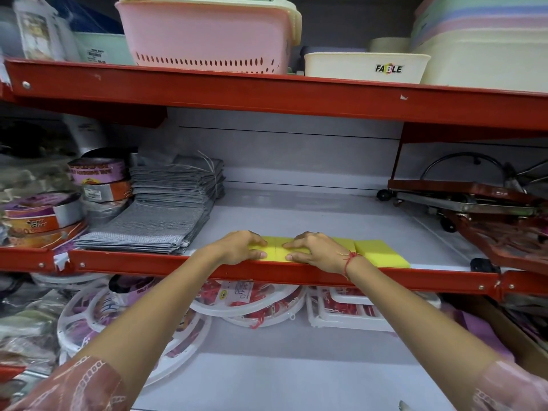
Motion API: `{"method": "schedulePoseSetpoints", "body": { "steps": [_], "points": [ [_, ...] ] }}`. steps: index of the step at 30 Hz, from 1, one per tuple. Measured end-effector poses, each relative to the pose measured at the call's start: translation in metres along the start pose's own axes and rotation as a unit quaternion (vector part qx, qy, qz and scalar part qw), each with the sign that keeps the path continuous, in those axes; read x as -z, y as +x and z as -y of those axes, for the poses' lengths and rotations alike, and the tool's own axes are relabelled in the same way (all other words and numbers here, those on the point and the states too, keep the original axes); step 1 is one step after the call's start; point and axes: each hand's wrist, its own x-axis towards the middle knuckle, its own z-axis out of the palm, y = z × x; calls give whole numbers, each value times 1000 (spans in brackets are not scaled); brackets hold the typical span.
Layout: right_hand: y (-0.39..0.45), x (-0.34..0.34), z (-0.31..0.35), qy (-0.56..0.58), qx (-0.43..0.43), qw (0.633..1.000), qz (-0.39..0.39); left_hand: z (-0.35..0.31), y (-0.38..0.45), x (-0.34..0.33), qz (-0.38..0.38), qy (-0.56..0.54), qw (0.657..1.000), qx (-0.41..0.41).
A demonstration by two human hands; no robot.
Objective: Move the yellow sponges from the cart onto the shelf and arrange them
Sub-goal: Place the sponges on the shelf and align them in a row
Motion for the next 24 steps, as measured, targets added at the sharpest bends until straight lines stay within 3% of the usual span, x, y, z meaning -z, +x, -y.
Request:
{"method": "schedulePoseSetpoints", "body": {
  "steps": [3, 8, 17, 24],
  "points": [
    [-6, 7, -6, -17, -9, 1000, -5, -5, 1, 4, 10, 6, 1000, 2],
    [-29, 45, -53, -15, -45, 996, -74, -19, 4, 9, -29, -9, 999, -11],
    [-78, 56, -136, -38, -156, 987, -1, -80, 40, -4, -19, 9, 997, -81],
    [-82, 47, -143, -16, -154, 988, 13, -125, 67, -29, 41, 30, 994, -101]
  ]
}}
